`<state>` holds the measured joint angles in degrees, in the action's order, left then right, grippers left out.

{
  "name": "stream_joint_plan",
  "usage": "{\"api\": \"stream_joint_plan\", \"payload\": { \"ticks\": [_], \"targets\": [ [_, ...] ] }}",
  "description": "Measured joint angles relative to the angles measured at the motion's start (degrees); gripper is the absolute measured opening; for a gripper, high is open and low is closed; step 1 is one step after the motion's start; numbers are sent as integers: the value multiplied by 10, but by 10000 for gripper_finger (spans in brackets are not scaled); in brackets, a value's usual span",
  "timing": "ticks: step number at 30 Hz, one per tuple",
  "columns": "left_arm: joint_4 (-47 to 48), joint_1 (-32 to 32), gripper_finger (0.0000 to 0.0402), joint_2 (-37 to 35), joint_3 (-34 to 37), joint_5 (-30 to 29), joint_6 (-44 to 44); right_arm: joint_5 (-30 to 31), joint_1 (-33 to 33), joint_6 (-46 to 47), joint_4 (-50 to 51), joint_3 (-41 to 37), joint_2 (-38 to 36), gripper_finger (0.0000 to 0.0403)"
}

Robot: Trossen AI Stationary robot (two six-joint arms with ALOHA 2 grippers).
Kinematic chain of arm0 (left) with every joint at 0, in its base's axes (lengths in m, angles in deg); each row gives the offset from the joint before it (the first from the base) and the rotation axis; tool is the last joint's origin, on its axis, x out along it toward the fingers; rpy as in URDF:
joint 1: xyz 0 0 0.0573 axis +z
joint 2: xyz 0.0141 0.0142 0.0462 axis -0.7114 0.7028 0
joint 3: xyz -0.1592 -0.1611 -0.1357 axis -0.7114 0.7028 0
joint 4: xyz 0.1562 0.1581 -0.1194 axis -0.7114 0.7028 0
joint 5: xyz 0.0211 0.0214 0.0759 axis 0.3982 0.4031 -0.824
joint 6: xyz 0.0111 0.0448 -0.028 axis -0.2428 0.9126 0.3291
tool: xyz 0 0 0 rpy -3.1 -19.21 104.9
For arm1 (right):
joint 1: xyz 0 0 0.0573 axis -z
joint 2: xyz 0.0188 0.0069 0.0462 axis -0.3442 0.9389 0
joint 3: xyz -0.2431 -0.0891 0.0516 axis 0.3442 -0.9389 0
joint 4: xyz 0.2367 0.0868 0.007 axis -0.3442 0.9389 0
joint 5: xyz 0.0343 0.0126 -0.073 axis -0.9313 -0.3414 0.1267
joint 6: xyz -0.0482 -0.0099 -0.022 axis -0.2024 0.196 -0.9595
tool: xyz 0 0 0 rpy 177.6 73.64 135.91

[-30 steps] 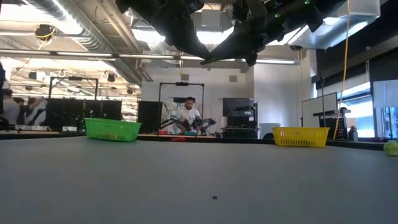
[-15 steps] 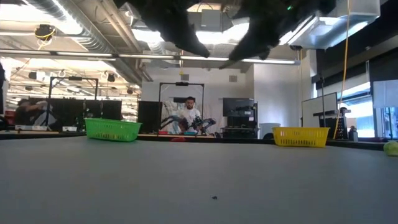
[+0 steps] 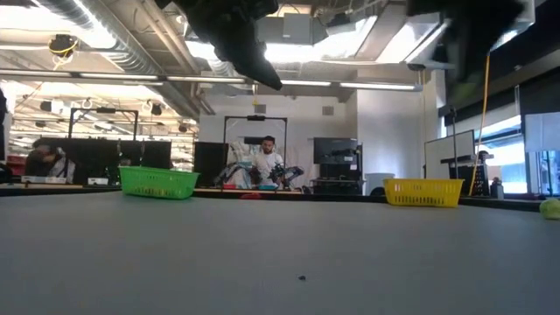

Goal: Sort produce into baskets
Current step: Put the green chili pepper into the blue bin

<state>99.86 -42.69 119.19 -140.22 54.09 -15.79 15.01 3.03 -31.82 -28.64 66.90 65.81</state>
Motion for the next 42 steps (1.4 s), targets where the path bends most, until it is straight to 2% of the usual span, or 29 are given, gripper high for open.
{"api": "stream_joint_plan", "payload": {
  "ticks": [6,12,21,27,37,42],
  "targets": [
    [0,0,150,0,0,0,-13,-6,-122,175,33,0,0,33],
    [0,0,152,0,0,0,-37,31,-250,361,35,-20,7,33],
    [1,-17,152,0,0,-1,-62,1,-403,620,26,-79,20,33],
    [1,-36,152,0,0,-1,-78,19,-447,699,-24,-132,19,33],
    [20,-54,153,0,0,-1,-91,10,-448,759,-70,-203,19,34],
    [46,-54,153,0,0,-1,-100,-32,-448,758,-66,-205,16,77]
  ]
}}
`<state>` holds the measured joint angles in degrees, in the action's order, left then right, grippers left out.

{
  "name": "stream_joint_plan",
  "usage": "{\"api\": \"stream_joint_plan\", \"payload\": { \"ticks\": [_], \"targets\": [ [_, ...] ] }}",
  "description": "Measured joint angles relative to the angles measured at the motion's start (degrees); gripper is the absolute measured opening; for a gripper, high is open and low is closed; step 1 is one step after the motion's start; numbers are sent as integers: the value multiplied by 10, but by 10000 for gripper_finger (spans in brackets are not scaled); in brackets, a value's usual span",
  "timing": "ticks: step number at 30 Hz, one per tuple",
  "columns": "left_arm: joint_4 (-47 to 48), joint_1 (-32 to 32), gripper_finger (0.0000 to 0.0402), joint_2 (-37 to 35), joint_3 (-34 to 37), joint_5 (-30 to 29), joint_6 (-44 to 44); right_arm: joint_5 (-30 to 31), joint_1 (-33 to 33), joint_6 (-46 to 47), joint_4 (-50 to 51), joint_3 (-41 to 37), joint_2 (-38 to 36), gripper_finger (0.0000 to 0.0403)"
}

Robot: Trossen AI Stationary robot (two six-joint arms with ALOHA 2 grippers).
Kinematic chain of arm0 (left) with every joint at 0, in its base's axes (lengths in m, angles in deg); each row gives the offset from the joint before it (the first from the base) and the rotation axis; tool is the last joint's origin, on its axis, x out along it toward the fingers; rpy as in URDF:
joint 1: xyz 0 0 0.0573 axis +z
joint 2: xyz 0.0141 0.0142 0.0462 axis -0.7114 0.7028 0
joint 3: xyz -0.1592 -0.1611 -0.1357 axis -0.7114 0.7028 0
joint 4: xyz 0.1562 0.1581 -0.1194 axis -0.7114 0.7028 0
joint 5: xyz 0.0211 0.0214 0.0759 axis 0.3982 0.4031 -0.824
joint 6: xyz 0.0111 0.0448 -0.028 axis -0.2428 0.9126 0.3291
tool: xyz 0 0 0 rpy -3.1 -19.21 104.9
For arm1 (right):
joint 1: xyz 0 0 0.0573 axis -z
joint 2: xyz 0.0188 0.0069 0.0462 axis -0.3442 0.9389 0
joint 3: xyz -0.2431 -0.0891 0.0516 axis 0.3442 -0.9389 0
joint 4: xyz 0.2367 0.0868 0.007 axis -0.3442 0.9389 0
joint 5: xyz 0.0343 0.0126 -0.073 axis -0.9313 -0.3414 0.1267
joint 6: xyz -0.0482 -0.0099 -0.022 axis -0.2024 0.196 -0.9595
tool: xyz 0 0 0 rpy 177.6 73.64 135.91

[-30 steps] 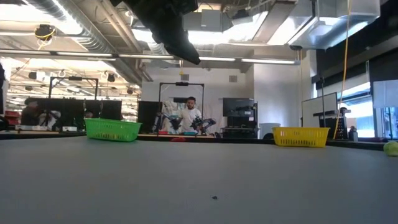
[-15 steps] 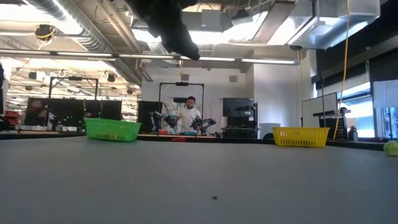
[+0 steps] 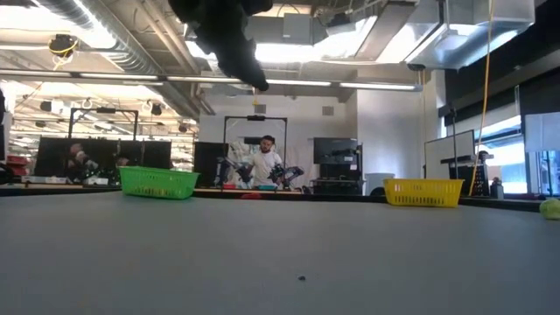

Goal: Sort produce into baskets
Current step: Put the green chili pepper into the blue bin, then put the green mushroom into the green bin

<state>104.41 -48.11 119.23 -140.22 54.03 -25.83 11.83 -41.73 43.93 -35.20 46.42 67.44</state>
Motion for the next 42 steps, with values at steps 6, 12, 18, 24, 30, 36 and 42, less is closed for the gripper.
{"api": "stream_joint_plan", "payload": {
  "ticks": [6,12,18,24,30,36,42],
  "targets": [
    [15,0,153,0,0,0,-3,-29,6,0,0,24,-41,157],
    [16,2,153,0,0,0,-2,83,62,-60,-2,57,-93,201],
    [17,-7,153,0,0,0,-7,149,161,-185,55,59,-106,204],
    [17,-20,153,0,0,0,-15,154,273,-260,179,58,-106,196],
    [17,-29,153,0,0,0,-20,149,366,-335,216,23,-106,184],
    [16,-30,153,0,0,0,-28,118,445,-346,183,-28,-102,168],
    [14,-30,153,0,0,0,-34,119,494,-347,152,-66,-98,153]
  ]
}}
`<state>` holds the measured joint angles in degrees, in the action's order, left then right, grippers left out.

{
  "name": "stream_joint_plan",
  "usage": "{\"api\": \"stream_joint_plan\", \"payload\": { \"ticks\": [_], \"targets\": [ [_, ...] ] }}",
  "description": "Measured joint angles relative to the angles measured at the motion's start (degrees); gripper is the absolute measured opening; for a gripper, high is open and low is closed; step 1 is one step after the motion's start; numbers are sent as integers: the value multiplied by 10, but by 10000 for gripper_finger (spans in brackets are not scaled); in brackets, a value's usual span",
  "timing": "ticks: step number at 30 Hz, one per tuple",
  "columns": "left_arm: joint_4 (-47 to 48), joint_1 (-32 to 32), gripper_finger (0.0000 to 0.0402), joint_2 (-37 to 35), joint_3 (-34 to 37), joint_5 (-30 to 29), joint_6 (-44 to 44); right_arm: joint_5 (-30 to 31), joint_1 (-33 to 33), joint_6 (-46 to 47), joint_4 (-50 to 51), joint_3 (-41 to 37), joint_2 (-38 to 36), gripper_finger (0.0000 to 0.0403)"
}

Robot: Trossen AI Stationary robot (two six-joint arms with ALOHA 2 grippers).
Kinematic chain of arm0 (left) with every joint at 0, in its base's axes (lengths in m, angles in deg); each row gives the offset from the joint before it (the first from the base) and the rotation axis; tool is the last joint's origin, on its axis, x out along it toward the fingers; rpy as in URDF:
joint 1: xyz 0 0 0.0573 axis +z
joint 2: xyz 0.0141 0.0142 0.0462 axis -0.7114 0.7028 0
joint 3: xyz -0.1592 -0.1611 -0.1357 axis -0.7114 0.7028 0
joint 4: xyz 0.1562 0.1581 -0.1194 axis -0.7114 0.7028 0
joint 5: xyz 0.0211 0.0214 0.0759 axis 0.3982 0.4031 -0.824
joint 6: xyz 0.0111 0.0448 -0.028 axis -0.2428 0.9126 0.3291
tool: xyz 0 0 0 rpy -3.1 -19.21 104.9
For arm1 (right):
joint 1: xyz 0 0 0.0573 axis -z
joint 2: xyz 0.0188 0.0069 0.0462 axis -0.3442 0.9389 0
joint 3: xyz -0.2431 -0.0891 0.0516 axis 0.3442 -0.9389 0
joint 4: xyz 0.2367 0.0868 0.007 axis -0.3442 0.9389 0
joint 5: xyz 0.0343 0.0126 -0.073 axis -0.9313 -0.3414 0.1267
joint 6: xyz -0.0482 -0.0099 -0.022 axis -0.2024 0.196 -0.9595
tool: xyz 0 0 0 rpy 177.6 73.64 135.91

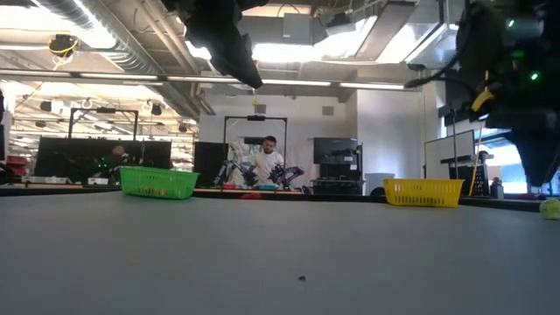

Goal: Sort produce into baskets
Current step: Put the green mushroom into the green bin

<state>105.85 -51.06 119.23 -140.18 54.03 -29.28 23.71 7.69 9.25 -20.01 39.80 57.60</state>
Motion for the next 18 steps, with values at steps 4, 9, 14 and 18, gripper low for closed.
{"api": "stream_joint_plan", "payload": {
  "ticks": [4,9,14,18],
  "targets": [
    [0,0,153,0,0,0,-6,-5,22,-2,-21,-19,5,146],
    [-3,0,153,0,0,0,-6,-22,44,-17,-37,-36,25,142],
    [-4,0,153,0,0,0,-6,-30,62,-45,-34,-35,68,142],
    [-4,0,153,0,0,0,-6,-43,66,-79,-38,-39,106,142]
  ]
}}
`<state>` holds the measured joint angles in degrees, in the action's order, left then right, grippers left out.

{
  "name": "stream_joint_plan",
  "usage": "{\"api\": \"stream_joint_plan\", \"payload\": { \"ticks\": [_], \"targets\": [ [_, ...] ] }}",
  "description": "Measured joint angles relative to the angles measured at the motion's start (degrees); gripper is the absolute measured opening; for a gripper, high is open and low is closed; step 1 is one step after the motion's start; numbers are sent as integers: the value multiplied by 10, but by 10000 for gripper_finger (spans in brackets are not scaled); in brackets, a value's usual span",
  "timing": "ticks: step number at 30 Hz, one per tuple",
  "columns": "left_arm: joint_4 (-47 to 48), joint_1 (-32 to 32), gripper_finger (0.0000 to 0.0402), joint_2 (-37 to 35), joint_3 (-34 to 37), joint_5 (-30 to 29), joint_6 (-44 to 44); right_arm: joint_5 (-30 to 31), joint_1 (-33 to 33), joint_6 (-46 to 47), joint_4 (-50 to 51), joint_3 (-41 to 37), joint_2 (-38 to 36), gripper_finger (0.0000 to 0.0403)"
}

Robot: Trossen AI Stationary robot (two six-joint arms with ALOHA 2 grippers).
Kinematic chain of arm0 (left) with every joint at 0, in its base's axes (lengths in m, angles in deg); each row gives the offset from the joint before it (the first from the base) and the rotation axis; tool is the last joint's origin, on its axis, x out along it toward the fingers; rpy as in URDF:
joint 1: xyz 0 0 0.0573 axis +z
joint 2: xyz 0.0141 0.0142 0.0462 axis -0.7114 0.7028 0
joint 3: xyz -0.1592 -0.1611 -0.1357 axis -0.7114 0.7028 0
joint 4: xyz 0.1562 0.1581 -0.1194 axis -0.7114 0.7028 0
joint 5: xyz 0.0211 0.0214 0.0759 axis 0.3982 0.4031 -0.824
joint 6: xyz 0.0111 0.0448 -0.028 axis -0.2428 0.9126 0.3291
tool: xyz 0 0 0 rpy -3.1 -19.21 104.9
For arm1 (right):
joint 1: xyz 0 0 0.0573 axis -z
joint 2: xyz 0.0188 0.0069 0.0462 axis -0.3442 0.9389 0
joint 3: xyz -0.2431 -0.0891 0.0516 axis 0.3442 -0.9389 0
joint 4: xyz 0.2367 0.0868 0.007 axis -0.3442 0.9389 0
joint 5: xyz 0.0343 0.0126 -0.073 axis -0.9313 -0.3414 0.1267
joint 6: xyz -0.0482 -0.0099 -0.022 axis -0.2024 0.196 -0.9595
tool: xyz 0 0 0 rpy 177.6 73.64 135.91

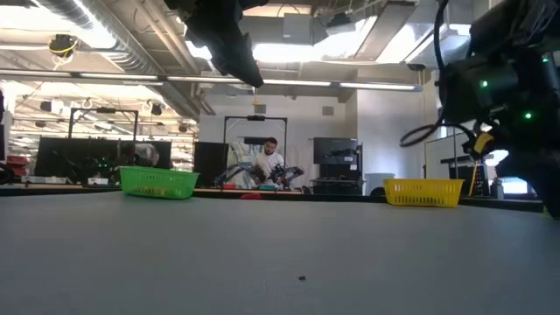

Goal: Sort produce into baskets
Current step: Put the green mushroom into the green bin

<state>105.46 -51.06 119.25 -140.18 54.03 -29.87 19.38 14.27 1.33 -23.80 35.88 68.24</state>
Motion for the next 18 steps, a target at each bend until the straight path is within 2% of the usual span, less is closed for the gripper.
{"api": "stream_joint_plan", "payload": {
  "ticks": [5,12,15,18],
  "targets": [
    [0,0,152,0,0,0,7,-8,-1,-31,-19,0,21,124],
    [-11,0,152,0,0,-3,36,-7,-1,-72,-10,27,9,20],
    [-15,0,152,0,0,-3,54,-6,-1,-95,-12,53,-5,16],
    [-14,1,152,0,0,-6,72,10,-1,-126,-20,85,-16,33]
  ]
}}
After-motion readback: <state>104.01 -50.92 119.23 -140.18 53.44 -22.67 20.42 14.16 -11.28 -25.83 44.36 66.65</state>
